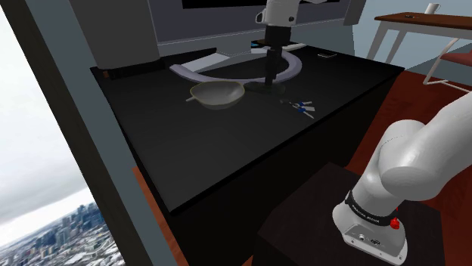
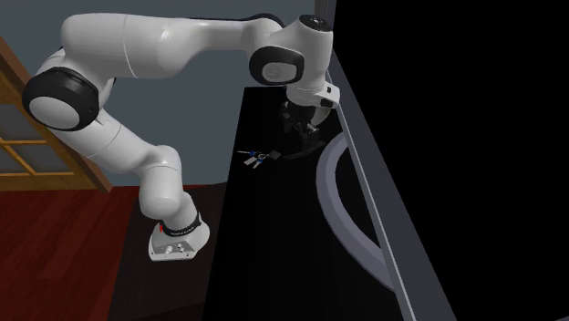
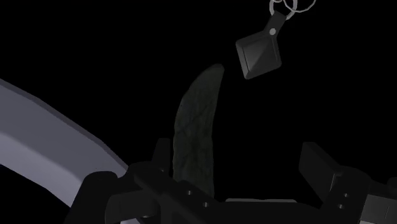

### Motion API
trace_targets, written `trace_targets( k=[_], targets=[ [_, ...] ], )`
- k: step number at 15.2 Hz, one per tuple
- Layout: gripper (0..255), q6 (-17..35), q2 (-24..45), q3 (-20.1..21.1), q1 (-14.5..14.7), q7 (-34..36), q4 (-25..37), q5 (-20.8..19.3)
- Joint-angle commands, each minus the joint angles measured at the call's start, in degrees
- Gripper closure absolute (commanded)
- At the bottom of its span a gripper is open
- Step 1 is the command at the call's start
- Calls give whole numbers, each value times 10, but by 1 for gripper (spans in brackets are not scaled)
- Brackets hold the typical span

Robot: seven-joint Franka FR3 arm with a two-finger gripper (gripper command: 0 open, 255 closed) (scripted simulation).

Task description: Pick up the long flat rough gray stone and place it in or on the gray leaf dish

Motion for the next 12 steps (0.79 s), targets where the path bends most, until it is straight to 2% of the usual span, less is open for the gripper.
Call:
trace_targets(
  k=[1,6,7,12],
  targets=[
    [0,23,44,-2,0,0,-4,-1],
    [0,23,44,-3,1,1,-4,-1],
    [255,21,56,-3,3,1,11,0],
    [255,12,37,2,4,9,1,0]
  ],
)
